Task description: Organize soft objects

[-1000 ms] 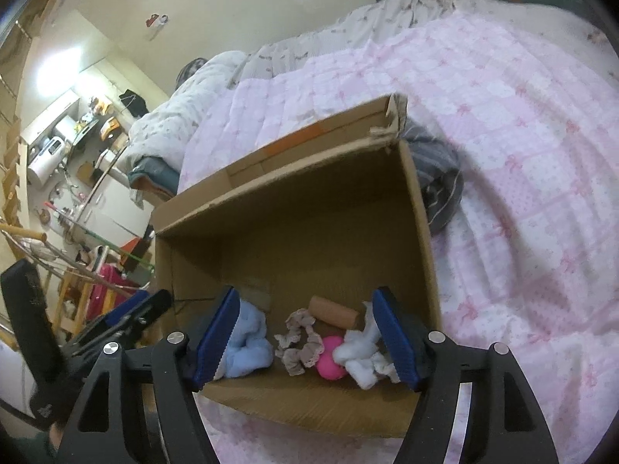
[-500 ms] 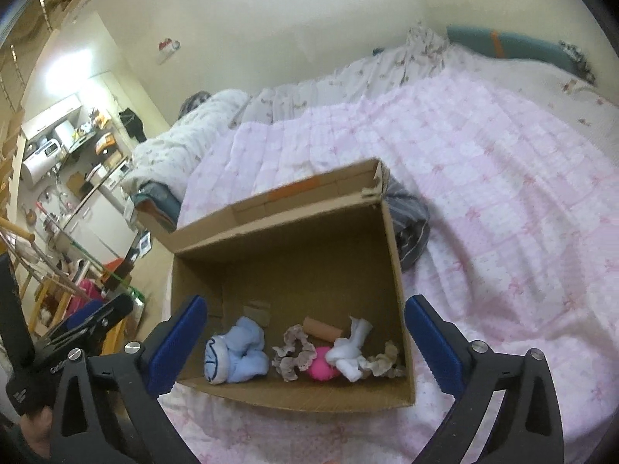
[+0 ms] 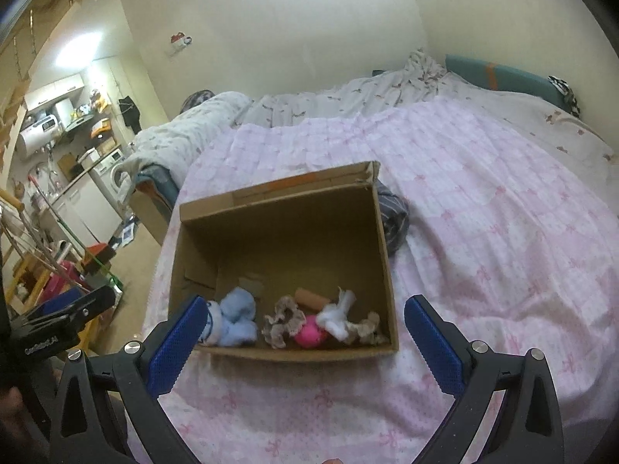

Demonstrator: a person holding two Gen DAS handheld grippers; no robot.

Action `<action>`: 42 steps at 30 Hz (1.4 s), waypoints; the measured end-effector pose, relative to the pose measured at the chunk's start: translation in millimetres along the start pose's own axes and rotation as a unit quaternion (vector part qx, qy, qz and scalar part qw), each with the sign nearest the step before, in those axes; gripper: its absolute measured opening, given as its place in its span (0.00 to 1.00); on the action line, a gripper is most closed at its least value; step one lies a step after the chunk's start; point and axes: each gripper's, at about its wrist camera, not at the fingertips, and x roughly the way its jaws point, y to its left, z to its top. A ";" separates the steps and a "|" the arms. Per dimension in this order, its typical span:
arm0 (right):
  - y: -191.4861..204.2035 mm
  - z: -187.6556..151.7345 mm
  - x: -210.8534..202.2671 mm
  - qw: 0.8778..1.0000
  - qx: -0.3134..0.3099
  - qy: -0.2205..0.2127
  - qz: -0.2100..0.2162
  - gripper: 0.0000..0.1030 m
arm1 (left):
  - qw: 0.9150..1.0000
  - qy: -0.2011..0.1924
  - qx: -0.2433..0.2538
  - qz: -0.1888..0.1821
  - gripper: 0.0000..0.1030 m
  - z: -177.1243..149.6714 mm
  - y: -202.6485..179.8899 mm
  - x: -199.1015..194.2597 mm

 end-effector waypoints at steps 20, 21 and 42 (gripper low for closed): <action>7.8 -20.5 22.2 0.998 -0.045 0.019 -0.042 1.00 | 1.000 0.017 0.002 0.006 0.99 -20.1 -7.7 25.6; 8.1 -20.9 22.5 0.998 -0.045 0.020 -0.042 1.00 | 1.000 0.015 0.003 0.008 0.99 -20.0 -7.9 25.6; 10.8 -23.2 22.9 0.998 -0.049 0.022 -0.044 1.00 | 1.000 0.010 0.000 0.005 1.00 -20.7 -9.5 22.2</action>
